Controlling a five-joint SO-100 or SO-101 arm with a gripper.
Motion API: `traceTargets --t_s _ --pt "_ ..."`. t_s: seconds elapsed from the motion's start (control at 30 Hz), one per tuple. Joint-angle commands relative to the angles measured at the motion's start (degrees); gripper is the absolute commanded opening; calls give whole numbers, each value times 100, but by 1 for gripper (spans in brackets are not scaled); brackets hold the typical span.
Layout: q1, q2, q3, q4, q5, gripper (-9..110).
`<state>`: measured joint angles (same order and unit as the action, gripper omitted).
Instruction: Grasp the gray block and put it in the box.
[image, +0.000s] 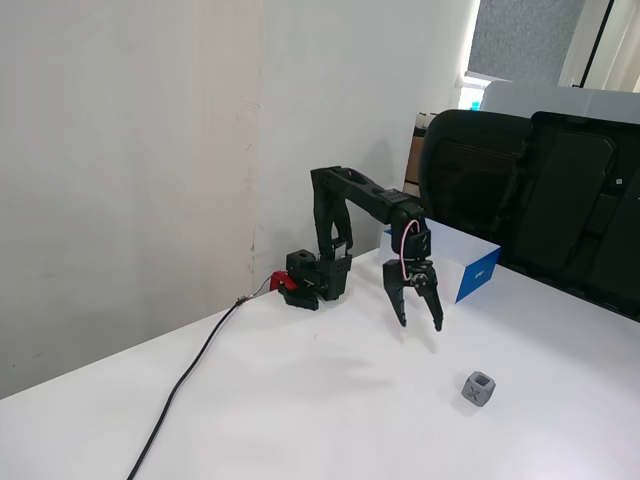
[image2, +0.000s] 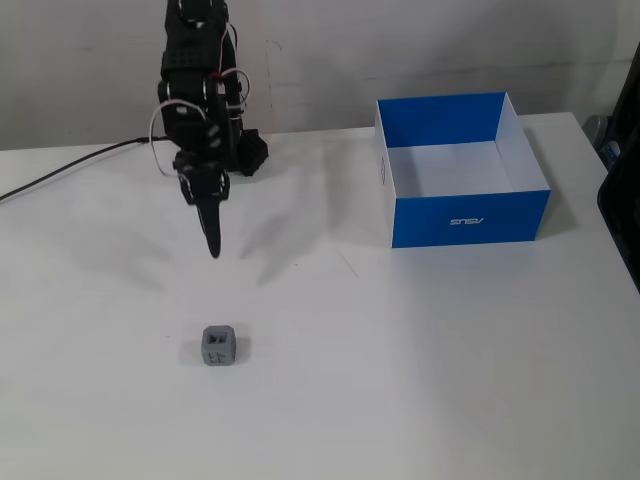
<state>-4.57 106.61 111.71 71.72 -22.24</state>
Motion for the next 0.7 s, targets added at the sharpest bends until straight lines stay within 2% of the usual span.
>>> traceTargets --t_s 0.0,0.3,0.67 --pt "0 -536 -914 44 -9 27" --pt "9 -1600 -2303 519 -44 27" --pt "88 -1828 -3190 1063 -44 27"
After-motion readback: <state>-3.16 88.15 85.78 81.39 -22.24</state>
